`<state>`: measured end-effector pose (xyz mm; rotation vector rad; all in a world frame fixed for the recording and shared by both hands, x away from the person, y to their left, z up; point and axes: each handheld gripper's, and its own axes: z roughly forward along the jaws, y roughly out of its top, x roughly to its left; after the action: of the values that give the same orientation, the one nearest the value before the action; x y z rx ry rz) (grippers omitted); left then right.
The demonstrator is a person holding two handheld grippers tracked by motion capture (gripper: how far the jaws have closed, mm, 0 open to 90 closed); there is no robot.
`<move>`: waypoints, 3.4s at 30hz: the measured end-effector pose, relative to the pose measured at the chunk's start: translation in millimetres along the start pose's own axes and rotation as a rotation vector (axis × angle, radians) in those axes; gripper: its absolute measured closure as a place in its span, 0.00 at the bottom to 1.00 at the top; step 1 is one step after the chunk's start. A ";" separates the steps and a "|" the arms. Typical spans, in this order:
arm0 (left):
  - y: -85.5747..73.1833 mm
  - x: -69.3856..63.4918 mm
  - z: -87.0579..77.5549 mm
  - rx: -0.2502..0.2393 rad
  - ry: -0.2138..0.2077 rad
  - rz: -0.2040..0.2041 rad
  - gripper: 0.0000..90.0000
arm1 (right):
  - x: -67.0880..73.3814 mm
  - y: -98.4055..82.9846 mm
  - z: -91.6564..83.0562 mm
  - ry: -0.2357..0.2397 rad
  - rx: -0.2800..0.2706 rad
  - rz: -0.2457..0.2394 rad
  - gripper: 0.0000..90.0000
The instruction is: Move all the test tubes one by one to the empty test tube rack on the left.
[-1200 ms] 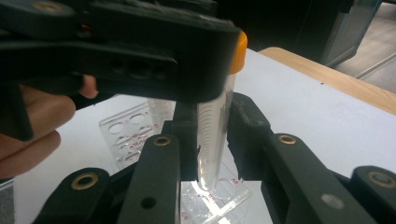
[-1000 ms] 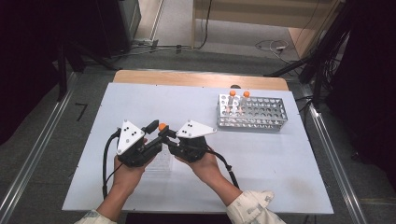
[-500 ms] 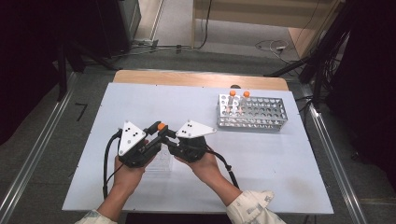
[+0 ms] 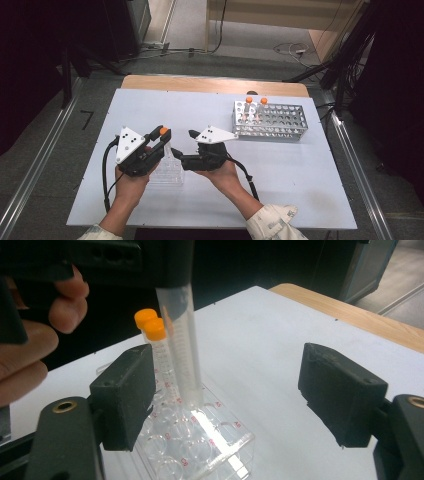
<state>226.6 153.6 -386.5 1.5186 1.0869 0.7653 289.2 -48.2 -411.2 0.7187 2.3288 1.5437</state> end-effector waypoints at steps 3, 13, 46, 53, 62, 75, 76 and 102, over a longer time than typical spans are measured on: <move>-0.2 3.8 -1.9 -0.001 0.017 -0.002 0.78 | -1.3 -1.8 -0.4 -0.004 0.004 0.004 0.24; -7.2 20.0 -5.3 0.000 0.089 -0.017 0.78 | -4.1 -5.5 -1.3 -0.010 0.013 0.010 0.24; -38.4 33.7 2.3 0.069 0.134 -0.034 0.78 | -4.3 -10.2 -1.9 -0.004 0.015 0.018 0.25; -42.8 32.8 2.6 0.079 0.135 -0.027 0.78 | -4.3 -10.8 -2.2 -0.004 0.014 0.019 0.25; -46.4 31.4 3.1 0.093 0.138 -0.012 0.78 | -5.6 -11.2 -4.0 -0.008 0.012 0.023 0.25; -47.0 30.1 3.3 0.091 0.134 -0.008 0.73 | -6.3 -11.6 -4.4 -0.009 0.010 0.023 0.26; -46.8 30.1 3.2 0.089 0.131 -0.011 0.72 | -6.3 -11.6 -4.6 -0.009 0.010 0.023 0.26; -40.6 25.4 -1.3 0.058 0.122 -0.018 0.21 | -69.2 -14.0 -19.5 -0.274 -0.026 0.119 0.28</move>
<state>225.4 178.2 -427.6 1.5241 1.2206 0.8286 335.0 -104.8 -420.1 1.0095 2.0959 1.4170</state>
